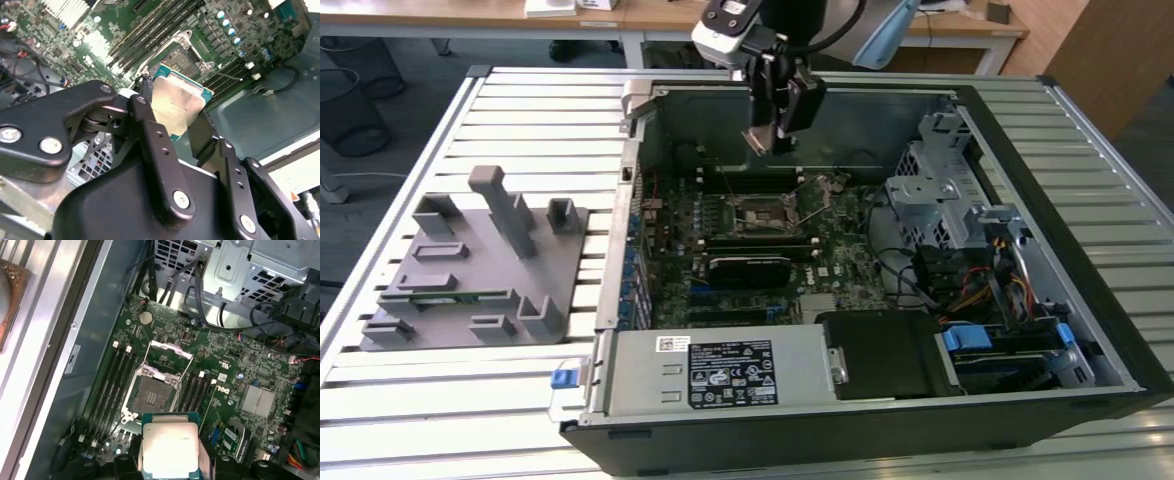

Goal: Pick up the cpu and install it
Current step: 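Place the cpu into insertion slot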

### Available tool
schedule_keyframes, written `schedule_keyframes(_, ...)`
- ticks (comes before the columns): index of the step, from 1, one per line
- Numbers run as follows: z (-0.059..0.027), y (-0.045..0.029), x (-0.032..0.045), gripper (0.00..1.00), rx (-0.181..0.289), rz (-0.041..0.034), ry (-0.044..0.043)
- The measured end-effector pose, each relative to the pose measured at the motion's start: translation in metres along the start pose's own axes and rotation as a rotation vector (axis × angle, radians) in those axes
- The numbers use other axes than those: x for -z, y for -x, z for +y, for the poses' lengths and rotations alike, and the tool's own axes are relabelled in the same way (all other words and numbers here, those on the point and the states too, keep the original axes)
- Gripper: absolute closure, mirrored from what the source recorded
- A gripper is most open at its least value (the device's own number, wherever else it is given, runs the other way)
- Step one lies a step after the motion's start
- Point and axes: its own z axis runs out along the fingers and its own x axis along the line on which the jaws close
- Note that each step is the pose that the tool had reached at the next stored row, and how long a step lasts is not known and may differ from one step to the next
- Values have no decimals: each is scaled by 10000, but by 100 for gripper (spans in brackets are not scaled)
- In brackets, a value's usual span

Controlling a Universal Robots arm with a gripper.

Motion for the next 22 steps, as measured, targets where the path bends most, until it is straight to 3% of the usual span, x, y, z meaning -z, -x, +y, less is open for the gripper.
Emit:
schedule_keyframes(13, 0, -8, -207, 47, -2231, -11, -85)
schedule_keyframes(22, 6, -18, -240, 47, -2474, -14, -90)
